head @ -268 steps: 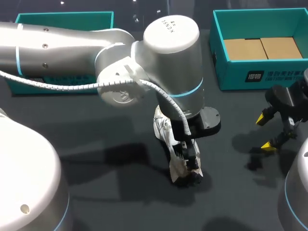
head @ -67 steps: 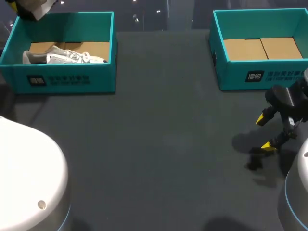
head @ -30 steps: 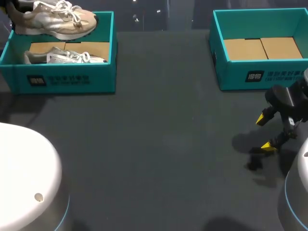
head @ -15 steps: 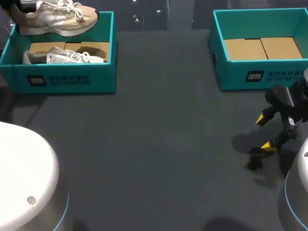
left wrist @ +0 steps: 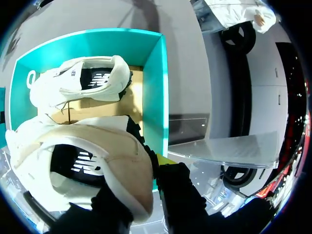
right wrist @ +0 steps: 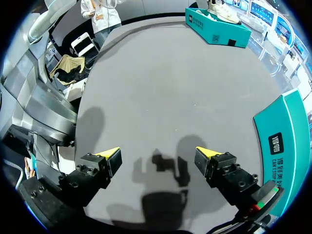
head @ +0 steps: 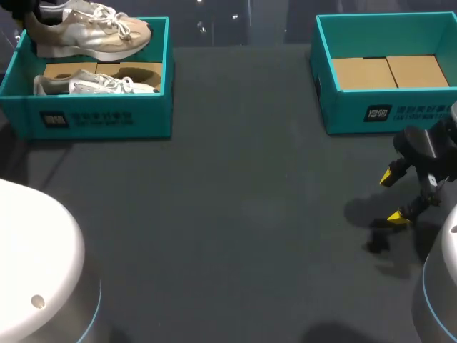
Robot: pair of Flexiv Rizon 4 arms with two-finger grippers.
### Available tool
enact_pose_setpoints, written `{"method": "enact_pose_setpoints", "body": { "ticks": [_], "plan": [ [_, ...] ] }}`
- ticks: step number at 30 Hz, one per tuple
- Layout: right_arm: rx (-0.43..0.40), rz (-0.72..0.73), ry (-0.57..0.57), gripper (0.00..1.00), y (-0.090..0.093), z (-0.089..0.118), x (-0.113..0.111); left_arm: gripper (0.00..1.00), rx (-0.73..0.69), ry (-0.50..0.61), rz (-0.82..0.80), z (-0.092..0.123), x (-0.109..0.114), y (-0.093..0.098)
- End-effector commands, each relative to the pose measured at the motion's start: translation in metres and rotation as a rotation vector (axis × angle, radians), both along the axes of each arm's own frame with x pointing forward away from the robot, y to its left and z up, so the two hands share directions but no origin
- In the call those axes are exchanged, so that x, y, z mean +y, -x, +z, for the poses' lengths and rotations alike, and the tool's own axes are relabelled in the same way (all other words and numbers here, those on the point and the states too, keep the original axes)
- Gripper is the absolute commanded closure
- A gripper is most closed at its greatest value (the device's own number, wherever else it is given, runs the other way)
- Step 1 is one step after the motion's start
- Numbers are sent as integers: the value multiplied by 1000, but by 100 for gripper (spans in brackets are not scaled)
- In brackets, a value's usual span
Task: Take the shoe out of the shoebox, open the shoe tongue, remove and reinsert the insole, then place the shoe into the shoebox
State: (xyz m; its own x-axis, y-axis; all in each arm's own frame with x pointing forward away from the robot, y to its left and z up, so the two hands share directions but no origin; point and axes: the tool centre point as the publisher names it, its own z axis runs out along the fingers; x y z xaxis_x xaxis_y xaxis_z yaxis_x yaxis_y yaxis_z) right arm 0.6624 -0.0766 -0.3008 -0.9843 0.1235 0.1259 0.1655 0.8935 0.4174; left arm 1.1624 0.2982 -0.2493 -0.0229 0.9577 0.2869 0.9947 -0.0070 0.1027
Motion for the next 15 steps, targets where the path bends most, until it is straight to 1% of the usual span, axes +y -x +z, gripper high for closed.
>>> {"method": "enact_pose_setpoints", "body": {
  "ticks": [1, 8, 15],
  "plan": [
    [-1, -1, 3, 0, 1, 0, 0, 100, 8, -13, 5, -15, -2, -10],
    [-1, -1, 3, 0, 1, 0, 0, 100, 43, -20, -9, -33, -2, -13],
    [-1, -1, 3, 0, 1, 0, 0, 100, 46, -15, -1, -46, -2, -23]
  ]
}}
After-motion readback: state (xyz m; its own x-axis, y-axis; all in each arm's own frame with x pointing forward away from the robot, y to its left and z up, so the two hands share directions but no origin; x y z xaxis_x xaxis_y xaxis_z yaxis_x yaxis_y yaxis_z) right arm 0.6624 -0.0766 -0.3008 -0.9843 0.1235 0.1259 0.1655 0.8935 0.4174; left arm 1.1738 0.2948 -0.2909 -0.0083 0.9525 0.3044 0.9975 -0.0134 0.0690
